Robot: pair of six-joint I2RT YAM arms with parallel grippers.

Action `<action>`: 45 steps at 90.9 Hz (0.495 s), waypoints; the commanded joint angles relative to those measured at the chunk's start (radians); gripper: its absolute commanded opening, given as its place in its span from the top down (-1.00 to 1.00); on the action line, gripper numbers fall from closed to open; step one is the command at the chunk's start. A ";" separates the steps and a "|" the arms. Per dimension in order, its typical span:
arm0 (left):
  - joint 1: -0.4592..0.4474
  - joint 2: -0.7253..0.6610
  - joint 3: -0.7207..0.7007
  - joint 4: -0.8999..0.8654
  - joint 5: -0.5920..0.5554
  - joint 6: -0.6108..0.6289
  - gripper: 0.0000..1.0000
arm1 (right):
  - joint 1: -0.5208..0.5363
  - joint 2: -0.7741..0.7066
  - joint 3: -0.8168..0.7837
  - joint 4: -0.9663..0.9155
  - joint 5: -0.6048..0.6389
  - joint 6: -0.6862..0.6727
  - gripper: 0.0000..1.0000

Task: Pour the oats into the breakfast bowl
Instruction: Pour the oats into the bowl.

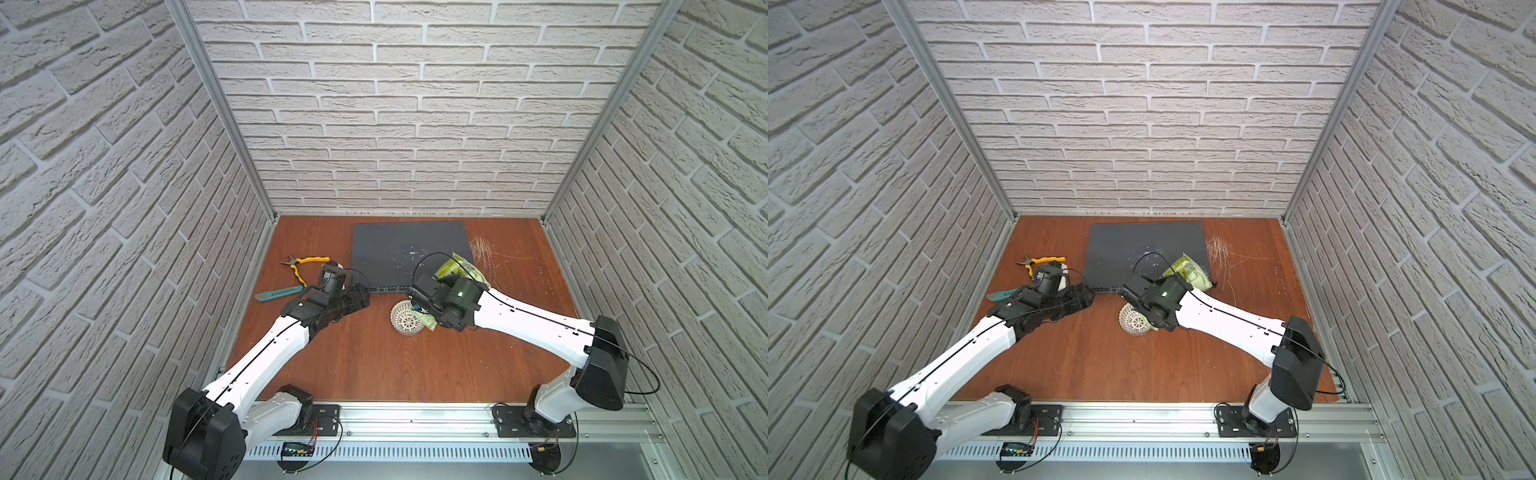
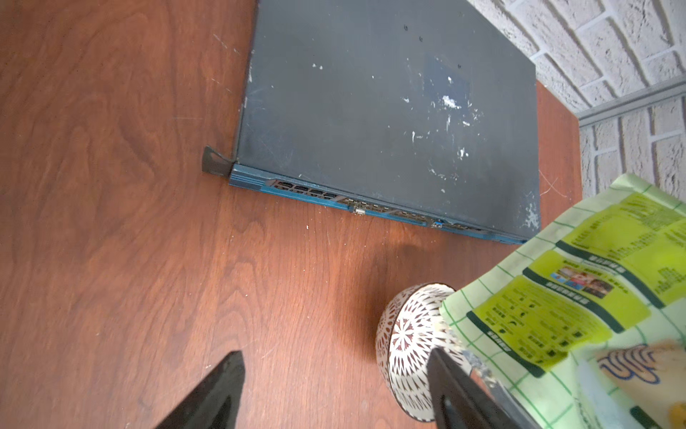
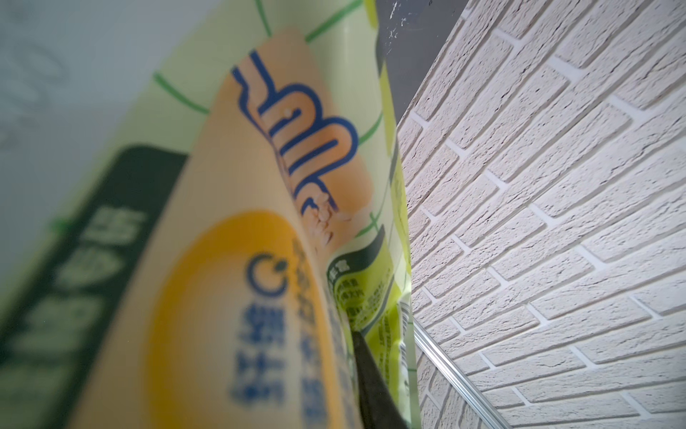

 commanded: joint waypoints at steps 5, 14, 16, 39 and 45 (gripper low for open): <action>0.019 -0.047 -0.039 0.008 -0.069 -0.015 -0.80 | 0.019 -0.001 0.059 0.034 0.167 -0.011 0.93; 0.030 -0.062 -0.053 0.007 -0.068 -0.023 -0.85 | 0.020 0.011 0.071 0.027 0.167 -0.006 0.93; 0.032 -0.063 -0.055 0.006 -0.067 -0.024 -0.85 | 0.021 0.013 0.074 0.027 0.166 -0.004 0.93; 0.042 -0.063 -0.067 0.006 -0.056 -0.030 -0.88 | 0.024 0.030 0.097 0.029 0.195 -0.020 0.93; 0.044 -0.061 -0.067 0.006 -0.052 -0.029 -0.90 | 0.030 0.027 0.096 0.036 0.202 -0.034 0.93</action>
